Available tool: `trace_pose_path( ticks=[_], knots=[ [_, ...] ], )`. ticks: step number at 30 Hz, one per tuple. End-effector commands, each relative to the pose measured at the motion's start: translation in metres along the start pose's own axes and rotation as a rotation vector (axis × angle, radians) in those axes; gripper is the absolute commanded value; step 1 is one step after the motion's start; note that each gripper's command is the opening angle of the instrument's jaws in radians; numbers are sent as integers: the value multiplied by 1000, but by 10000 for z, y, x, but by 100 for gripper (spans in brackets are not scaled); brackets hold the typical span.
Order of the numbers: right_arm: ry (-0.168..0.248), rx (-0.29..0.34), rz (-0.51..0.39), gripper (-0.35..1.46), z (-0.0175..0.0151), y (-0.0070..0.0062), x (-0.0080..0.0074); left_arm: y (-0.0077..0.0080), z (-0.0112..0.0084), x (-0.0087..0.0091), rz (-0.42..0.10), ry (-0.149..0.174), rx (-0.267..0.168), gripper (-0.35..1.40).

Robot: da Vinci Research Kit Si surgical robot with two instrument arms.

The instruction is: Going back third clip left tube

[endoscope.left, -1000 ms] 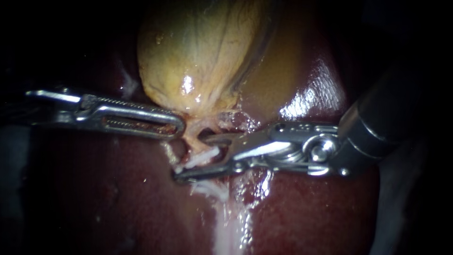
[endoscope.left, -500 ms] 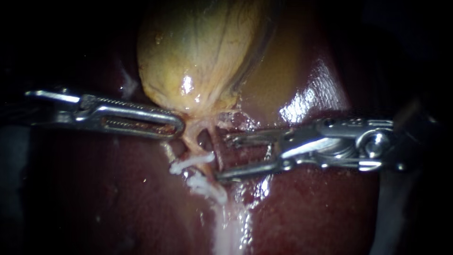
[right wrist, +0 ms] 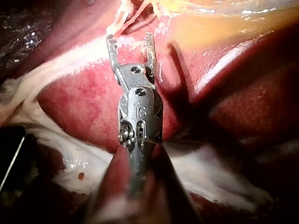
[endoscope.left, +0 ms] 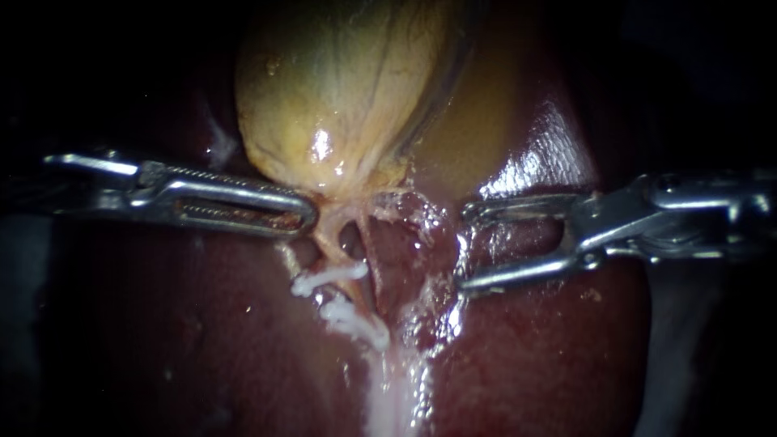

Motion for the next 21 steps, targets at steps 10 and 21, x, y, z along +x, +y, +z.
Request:
trace_pose_path(
  ticks=[10, 21],
  knots=[
    [0, 2, -1, 50, -1, -3, -1, -28, 38, -4, 8, 7, 13, -35],
    [0, 2, -7, 50, 0, -5, 0, -36, 54, -9, 18, -1, 13, -35]
  ],
)
